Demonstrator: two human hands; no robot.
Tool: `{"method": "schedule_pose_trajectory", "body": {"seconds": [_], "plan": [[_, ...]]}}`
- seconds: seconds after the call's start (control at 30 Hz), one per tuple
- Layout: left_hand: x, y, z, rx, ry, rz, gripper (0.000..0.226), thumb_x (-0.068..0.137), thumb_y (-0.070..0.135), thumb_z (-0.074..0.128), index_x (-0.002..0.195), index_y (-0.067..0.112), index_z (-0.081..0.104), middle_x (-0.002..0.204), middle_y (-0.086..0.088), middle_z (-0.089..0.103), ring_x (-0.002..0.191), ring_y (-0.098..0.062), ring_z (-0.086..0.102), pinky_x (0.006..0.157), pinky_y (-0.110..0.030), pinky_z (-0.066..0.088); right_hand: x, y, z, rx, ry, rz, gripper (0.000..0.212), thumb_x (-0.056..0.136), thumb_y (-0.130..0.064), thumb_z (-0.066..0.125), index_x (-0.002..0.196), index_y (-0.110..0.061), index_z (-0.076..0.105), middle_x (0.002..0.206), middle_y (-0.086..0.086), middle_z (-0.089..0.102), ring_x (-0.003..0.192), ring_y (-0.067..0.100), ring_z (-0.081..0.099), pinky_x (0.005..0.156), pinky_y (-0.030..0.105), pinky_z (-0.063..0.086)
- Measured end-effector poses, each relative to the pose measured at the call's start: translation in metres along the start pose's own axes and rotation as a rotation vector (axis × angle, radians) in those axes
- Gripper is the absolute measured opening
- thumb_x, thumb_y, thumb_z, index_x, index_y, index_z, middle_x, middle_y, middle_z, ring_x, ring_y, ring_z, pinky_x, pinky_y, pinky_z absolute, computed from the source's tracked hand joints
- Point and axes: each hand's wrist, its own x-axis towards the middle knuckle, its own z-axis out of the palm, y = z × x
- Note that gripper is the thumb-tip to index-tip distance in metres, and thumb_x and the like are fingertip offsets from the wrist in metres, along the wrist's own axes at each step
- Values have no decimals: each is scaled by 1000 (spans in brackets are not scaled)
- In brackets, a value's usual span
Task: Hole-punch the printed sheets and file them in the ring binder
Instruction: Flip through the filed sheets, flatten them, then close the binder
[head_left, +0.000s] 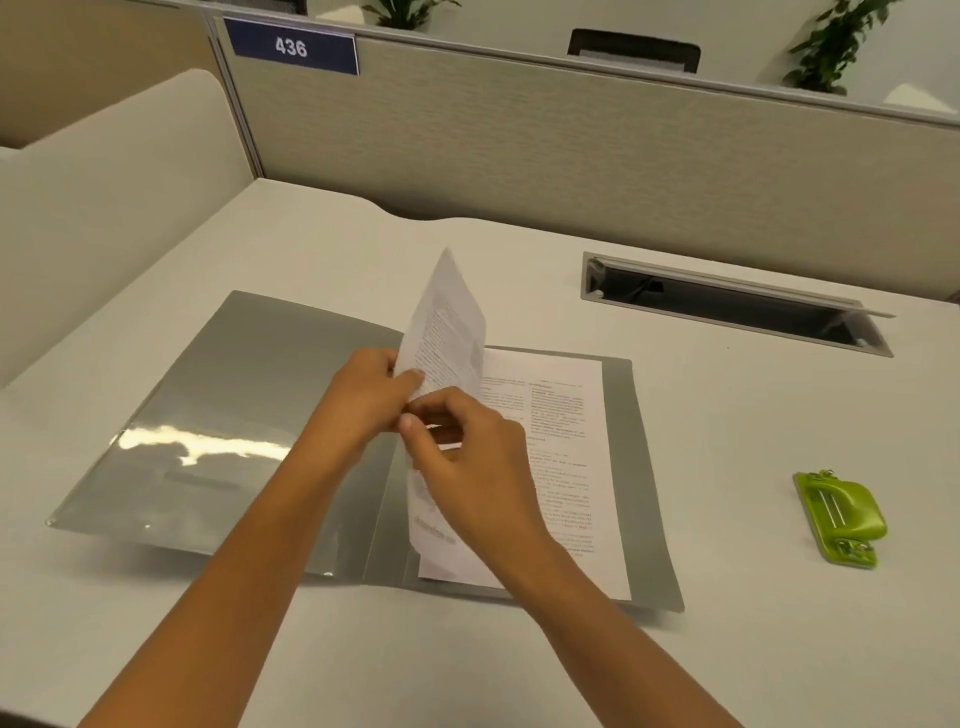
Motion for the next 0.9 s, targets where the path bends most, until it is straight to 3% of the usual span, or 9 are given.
{"method": "schedule_pose_trajectory", "body": {"seconds": [0.1,0.23,0.3,0.37,0.47,0.53,0.63,0.73,0.9], "plan": [[6,-7,-16,-48,-88,-57,18,95,12,54,101,6,69,99,-14,73,84,-28,72,80,-43,58,0,13,-8,-17,-8,49,13,94,-36,57,103,-30,63,98,-19,65,83,-7,61,62,-5,42],[15,-18,-36,-143,-112,-125,15,94,9,55,99,4,68,90,-11,76,76,-25,73,72,-38,57,-4,46,-30,-202,163,183,11,93,-24,59,102,-23,65,101,-11,67,83,-2,60,62,-2,43],[19,-21,-45,-169,-125,-167,13,94,9,55,92,5,68,78,-6,77,68,-21,74,62,-34,58,-6,67,-43,-431,219,296,21,94,-24,58,111,-16,66,110,-1,67,96,10,62,78,13,47],[22,-24,-54,-198,-144,-205,12,94,7,55,91,3,66,74,-5,76,63,-20,73,53,-30,59,-7,86,-54,-682,145,450,34,94,-31,56,120,-9,58,121,7,59,109,24,57,88,29,45],[25,-29,-62,-208,-145,-239,11,93,6,55,95,1,65,74,-7,76,63,-21,73,50,-30,59,-8,99,-62,-852,61,727,60,89,-46,61,126,-2,43,128,12,44,115,31,48,83,34,44],[26,-33,-64,-209,-154,-259,12,93,7,56,97,1,65,76,-7,77,64,-21,74,50,-30,59,-6,104,-63,-918,22,768,71,85,-50,64,128,0,39,127,13,45,116,29,48,87,34,45],[24,-38,-64,-223,-151,-283,16,93,9,56,102,-1,66,84,-11,76,66,-22,74,52,-31,59,-2,109,-66,-802,77,781,73,81,-42,72,129,1,37,127,15,48,114,28,52,87,32,47],[23,-42,-65,-229,-120,-303,21,93,9,57,109,-4,63,99,-16,72,72,-25,73,58,-35,60,-1,110,-76,-652,147,789,61,81,-26,76,123,1,42,121,15,58,107,29,60,74,29,45],[21,-45,-65,-234,-118,-315,24,94,5,53,114,-6,60,102,-17,70,83,-29,68,59,-33,61,-9,111,-93,-522,286,725,30,74,-18,82,93,-2,66,97,13,71,70,24,57,57,24,41]]}}
